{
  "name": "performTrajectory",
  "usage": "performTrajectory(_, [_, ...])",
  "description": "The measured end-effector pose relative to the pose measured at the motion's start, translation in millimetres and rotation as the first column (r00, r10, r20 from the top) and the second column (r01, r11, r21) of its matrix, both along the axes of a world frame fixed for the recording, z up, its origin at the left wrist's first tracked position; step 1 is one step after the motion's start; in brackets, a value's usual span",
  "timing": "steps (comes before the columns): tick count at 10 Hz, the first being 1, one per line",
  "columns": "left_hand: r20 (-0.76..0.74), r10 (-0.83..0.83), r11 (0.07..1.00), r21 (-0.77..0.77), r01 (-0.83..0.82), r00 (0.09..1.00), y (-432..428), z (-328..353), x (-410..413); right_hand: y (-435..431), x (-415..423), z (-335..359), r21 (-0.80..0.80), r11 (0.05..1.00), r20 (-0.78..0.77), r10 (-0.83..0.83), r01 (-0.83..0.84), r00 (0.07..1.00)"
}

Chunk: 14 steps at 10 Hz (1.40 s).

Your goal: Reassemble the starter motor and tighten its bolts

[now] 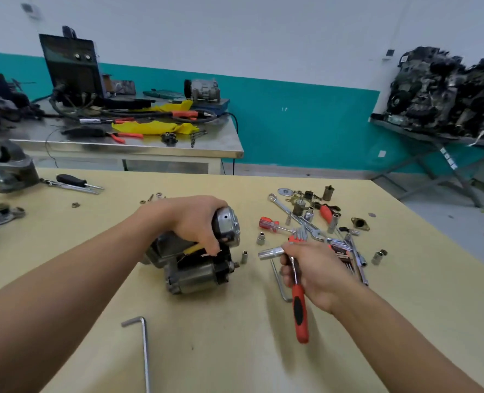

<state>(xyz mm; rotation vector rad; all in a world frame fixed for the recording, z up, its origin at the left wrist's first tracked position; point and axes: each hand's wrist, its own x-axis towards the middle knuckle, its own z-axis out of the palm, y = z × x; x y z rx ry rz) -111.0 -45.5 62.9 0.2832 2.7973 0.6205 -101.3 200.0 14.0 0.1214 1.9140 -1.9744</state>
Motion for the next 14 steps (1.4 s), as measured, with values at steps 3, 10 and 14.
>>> performTrajectory(3, [0.018, -0.002, 1.000, -0.027, 0.003, 1.000, 0.9, -2.2, 1.1, -18.8, -31.4, -4.4, 0.099, 0.994, -0.009, -0.041, 0.041, 0.999])
performTrajectory(10, [0.047, 0.041, 0.970, -0.243, -0.028, 0.998, -15.2, 6.0, 15.6, -46.3, -51.0, -19.0, 0.819, 0.573, -0.289, 0.394, 0.012, 0.872])
performTrajectory(14, [-0.110, 0.400, 0.818, 0.492, -0.300, 0.910, -83.4, -8.2, 89.5, -46.4, -39.7, -7.8, 0.835, 0.527, -0.419, 0.422, 0.158, 0.804])
